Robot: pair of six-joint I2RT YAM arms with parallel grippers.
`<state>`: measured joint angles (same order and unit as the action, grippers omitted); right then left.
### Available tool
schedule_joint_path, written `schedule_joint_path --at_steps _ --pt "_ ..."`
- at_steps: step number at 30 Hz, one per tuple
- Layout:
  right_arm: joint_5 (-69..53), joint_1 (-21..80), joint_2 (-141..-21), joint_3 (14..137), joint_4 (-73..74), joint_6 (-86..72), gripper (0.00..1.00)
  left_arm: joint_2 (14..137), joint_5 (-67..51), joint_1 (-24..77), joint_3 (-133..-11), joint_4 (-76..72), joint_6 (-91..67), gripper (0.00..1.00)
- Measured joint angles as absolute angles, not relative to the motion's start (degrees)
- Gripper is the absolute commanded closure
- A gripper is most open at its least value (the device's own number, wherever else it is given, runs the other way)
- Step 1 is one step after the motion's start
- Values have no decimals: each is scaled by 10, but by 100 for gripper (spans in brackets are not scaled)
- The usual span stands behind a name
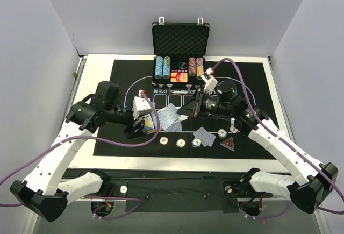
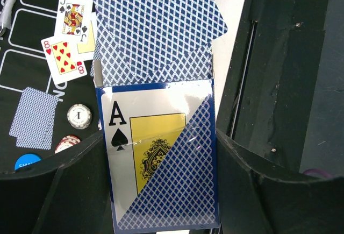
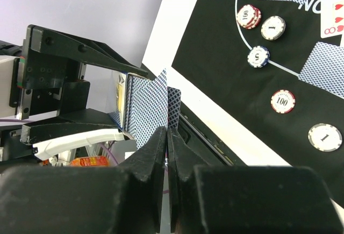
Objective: Distribute texas hold em gaming equipment
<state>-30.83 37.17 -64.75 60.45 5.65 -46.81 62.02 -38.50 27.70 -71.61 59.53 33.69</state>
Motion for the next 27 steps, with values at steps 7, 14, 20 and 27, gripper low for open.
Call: schedule_joint_path --at_steps 7,14,20,27 --pt "-306 372 -645 620 60 -466 100 619 -385 277 -716 595 337 96" --pt "-307 371 -638 626 51 -483 100 619 -387 277 -716 595 336 96" --pt "-314 349 -613 632 10 -526 100 619 -389 277 -716 594 336 96" --pt "-329 309 -606 632 -64 -596 100 616 -393 277 -716 594 336 97"
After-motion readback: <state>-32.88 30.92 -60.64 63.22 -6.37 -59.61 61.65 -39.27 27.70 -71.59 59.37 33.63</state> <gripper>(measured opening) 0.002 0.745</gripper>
